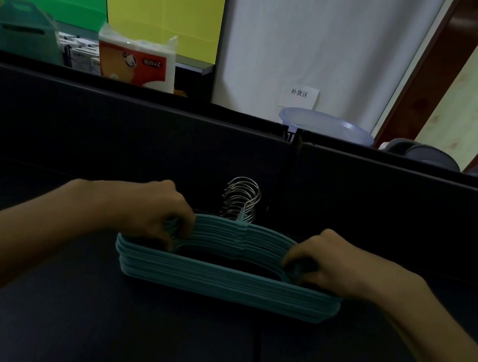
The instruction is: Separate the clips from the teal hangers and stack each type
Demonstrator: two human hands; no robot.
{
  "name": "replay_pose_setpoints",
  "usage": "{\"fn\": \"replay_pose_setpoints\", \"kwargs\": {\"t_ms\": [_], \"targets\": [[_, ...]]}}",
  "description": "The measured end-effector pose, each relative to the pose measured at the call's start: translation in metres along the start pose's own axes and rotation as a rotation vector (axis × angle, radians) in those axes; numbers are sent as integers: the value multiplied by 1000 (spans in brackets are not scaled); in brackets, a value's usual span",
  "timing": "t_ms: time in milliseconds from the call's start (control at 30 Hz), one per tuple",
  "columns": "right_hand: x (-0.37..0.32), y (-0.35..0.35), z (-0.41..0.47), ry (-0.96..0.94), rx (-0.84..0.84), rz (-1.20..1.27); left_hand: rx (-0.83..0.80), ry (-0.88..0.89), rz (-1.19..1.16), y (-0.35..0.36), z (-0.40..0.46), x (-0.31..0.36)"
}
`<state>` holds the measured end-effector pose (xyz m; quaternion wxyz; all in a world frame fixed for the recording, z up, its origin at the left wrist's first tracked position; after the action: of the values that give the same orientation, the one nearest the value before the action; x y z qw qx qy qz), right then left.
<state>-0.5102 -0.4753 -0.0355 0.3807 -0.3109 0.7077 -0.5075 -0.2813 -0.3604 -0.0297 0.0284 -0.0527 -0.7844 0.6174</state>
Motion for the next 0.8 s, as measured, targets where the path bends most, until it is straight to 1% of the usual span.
{"fn": "replay_pose_setpoints", "kwargs": {"t_ms": [67, 233, 400, 567, 700, 800], "targets": [[0, 4, -1, -4, -16, -2, -10, -9, -5, 1, -1, 2], [-5, 1, -2, -51, 8, 18, -34, -16, -25, 3, -4, 2], [-2, 0, 2, -40, 1, 42, -51, -21, -2, 5, -1, 2], [-1, 1, 4, -30, -10, 22, -63, -51, -90, 6, 1, -2], [2, 0, 4, -8, -7, 10, -32, -7, -87, 3, -6, -5], [3, -3, 3, -18, 28, 16, -5, 22, -70, -1, -6, -2]]}}
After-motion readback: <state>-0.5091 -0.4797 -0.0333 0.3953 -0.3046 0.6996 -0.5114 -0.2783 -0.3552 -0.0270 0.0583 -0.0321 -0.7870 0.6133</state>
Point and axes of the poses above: each hand's wrist, its own z-axis towards the middle knuckle, its own y-axis out of the palm, x = y × z, the point moved 5 cm from there along z, towards the middle knuckle, and after that the axes turned 6 degrees about z, right-handed, at the moved point
